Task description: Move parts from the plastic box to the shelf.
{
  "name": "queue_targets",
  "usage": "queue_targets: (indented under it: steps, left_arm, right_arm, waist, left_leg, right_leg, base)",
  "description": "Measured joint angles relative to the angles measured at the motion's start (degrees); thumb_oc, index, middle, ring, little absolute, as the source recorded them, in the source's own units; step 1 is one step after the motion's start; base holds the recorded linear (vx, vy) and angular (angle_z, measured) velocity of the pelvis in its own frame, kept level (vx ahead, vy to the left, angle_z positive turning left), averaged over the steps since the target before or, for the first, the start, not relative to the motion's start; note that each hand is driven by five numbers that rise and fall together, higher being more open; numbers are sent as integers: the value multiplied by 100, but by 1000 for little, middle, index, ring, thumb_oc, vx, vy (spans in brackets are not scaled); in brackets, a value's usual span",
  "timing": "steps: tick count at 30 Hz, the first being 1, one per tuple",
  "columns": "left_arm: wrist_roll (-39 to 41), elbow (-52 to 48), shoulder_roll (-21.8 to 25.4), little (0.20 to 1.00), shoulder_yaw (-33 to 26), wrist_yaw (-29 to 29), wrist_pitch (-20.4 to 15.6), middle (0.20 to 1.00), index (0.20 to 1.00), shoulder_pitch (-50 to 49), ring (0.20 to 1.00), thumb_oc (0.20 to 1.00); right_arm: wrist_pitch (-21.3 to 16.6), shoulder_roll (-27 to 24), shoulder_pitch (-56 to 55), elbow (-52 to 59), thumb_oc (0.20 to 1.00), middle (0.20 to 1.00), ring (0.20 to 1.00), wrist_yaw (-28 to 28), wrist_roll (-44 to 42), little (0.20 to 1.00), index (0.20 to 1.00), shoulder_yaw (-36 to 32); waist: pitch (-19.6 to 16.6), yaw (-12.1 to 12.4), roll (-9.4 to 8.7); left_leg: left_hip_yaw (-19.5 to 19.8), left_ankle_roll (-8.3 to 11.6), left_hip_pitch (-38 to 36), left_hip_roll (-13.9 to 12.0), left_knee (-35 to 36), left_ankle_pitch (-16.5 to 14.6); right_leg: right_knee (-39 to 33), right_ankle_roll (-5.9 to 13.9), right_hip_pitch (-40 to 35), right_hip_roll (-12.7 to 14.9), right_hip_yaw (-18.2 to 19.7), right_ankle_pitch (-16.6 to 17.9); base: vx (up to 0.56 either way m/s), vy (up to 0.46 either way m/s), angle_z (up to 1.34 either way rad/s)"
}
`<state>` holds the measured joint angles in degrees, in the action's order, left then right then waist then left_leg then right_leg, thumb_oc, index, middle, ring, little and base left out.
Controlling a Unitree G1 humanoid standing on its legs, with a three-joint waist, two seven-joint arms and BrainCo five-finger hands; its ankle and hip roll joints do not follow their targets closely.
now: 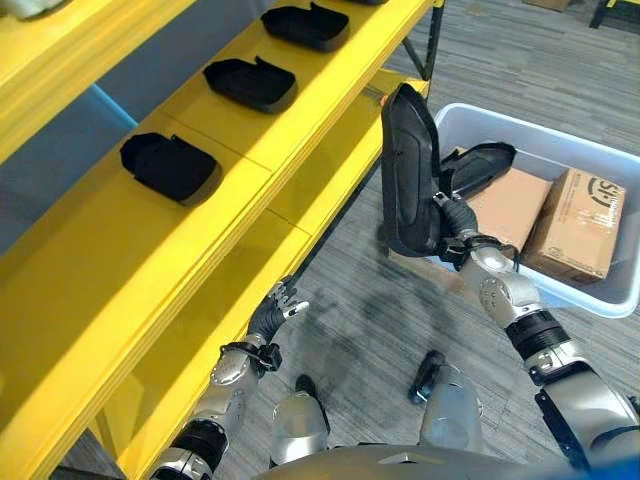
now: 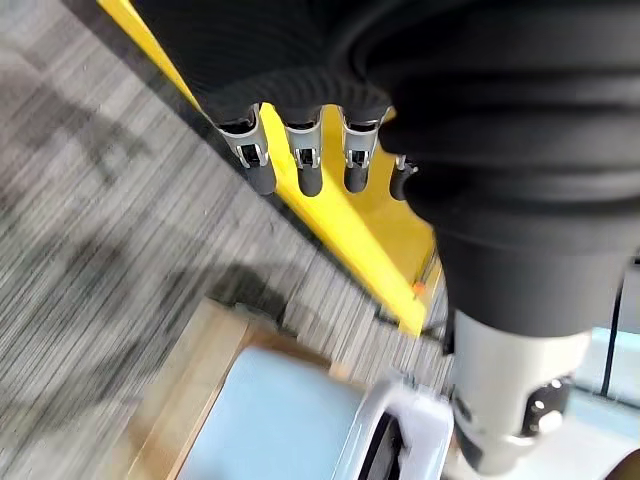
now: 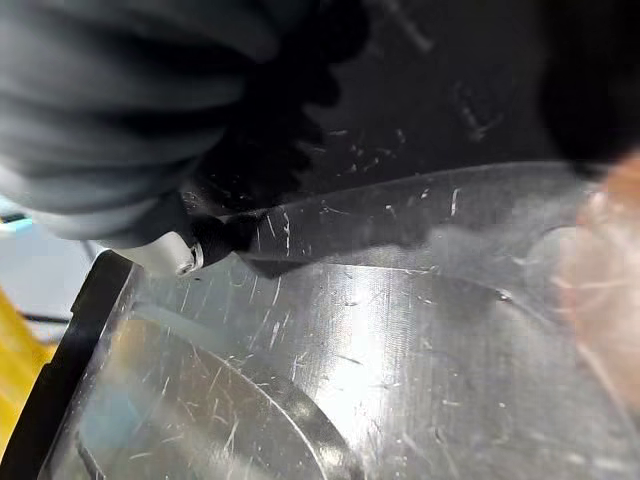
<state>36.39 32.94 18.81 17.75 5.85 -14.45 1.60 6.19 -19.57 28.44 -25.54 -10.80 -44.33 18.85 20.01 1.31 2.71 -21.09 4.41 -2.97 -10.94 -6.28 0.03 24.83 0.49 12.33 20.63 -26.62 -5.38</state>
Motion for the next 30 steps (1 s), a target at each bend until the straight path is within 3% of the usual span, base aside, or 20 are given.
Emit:
queue_targets:
  steps: [4, 10, 14, 16, 18, 19, 20, 21, 22, 23, 24, 27, 28, 30]
  left_arm:
    - [0, -450, 10, 1000, 12, -232, 12, 1000, 1000, -484, 1000, 1000]
    - [1, -1199, 323, 1000, 16, -370, 18, 1000, 1000, -669, 1000, 1000]
    - [-140, -1355, 410, 1000, 63, -234, 21, 1000, 1000, -569, 1000, 1000]
    - [-187, -1356, 471, 1000, 93, -236, 16, 1000, 1000, -573, 1000, 1000]
    - [-209, -1307, 469, 1000, 102, -283, 12, 1000, 1000, -534, 1000, 1000]
    - [-213, -1307, 397, 1000, 147, -339, 6, 1000, 1000, -496, 1000, 1000]
    - [-214, -1309, 387, 1000, 150, -348, 6, 1000, 1000, -454, 1000, 1000]
    - [-220, -1331, 407, 1000, 202, -367, 8, 1000, 1000, -395, 1000, 1000]
    - [-227, -1343, 428, 1000, 279, -370, 15, 1000, 1000, -383, 1000, 1000]
    - [-245, -1353, 399, 1000, 377, -374, 38, 1000, 1000, -394, 1000, 1000]
    - [-247, -1354, 353, 1000, 421, -381, 67, 1000, 1000, -403, 1000, 1000]
    - [-374, -1352, 240, 1000, 593, -380, 172, 1000, 1000, -264, 1000, 1000]
    - [-393, -1330, 166, 1000, 678, -380, 196, 1000, 1000, -185, 1000, 1000]
    - [-417, -1235, 152, 1000, 847, -368, 266, 1000, 1000, -72, 1000, 1000]
  right_arm:
    - [183, 229, -182, 342, 200, 200, 200, 174, 10, 200, 200, 244]
    - [534, 658, -113, 666, 200, 200, 200, 105, 22, 200, 200, 687]
    - [744, 870, -99, 674, 200, 200, 200, -71, 70, 200, 200, 791]
    - [770, 959, -99, 676, 200, 200, 200, -73, 84, 200, 200, 809]
    - [846, 981, -100, 682, 200, 200, 200, -69, 178, 200, 200, 891]
    - [865, 967, -104, 702, 200, 200, 200, -71, 225, 200, 200, 971]
    - [882, 938, -139, 751, 200, 200, 200, -71, 239, 200, 200, 997]
    - [922, 828, -145, 849, 200, 200, 200, -76, 243, 200, 200, 1089]
    - [936, 751, -130, 900, 200, 200, 200, -68, 249, 200, 200, 1135]
    - [965, 666, -100, 936, 200, 200, 200, -51, 281, 200, 200, 1120]
    - [970, 606, -107, 944, 200, 200, 200, -49, 293, 200, 200, 1111]
    - [980, 247, -113, 951, 200, 200, 200, 72, 309, 200, 200, 1108]
    - [1009, 43, -156, 959, 200, 200, 200, 170, 385, 200, 200, 1060]
    - [1009, -108, -378, 1011, 200, 200, 200, 326, 669, 200, 200, 952]
  waist:
    - [-177, 249, 165]
    - [-207, 747, 48]
    - [-66, 798, -345]
    - [-62, 816, -446]
    - [-53, 809, -453]
    - [-30, 784, -344]
    - [-19, 741, -255]
    - [-24, 681, -234]
    - [-22, 687, -230]
    - [-25, 692, -211]
    - [-40, 653, -151]
    - [-77, 456, -127]
    - [-84, 342, -126]
    - [-209, -71, -123]
  left_leg:
    - [-7, 16, -9, 282, 198, -127]
    - [391, -92, 453, 409, -241, -212]
    - [433, -458, 807, 701, -856, -601]
    - [420, -614, 944, 847, -1097, -722]
    - [515, -729, 1039, 918, -1221, -846]
    - [776, -702, 1014, 902, -1151, -749]
    - [959, -700, 991, 831, -958, -606]
    - [1109, -702, 850, 806, -459, -252]
    - [1143, -688, 742, 823, -177, -77]
    - [1112, -674, 646, 899, 49, 34]
    - [1147, -667, 593, 909, 173, 112]
    - [1264, -625, 427, 963, 568, 367]
    - [1437, -597, 390, 961, 633, 410]
    - [1899, -580, 474, 1011, 742, 557]
  right_leg:
    - [-538, 302, -276, 157, -36, 489]
    - [-1130, 422, -605, 250, -403, 904]
    - [-1859, 546, -928, 499, -568, 1306]
    - [-1889, 461, -921, 623, -565, 1371]
    - [-1734, 405, -883, 643, -307, 1496]
    - [-1506, 556, -859, 288, 19, 1085]
    - [-1241, 541, -867, -163, 290, 681]
    - [-1011, 418, -838, -780, 562, 165]
    - [-1036, 298, -832, -1011, 566, 35]
    - [-1288, 159, -946, -1180, 470, 42]
    - [-1421, 245, -1013, -1263, 569, 101]
    - [-1795, 207, -1228, -1417, 699, 248]
    - [-1781, 202, -1282, -1530, 930, 220]
    - [-1836, 162, -1446, -1758, 1812, -37]
  base:
    - [-42, 381, 28]
    - [-153, 325, 36]
    - [-127, 342, 20]
    - [-68, 193, 18]
    - [-3, 49, 30]
    - [27, 20, 52]
    - [22, 24, 85]
    - [31, 18, 79]
    - [-14, -25, 50]
    - [-6, -37, 10]
    - [-9, -46, 9]
    - [90, -68, 25]
    - [122, -98, 39]
    - [36, -58, 113]
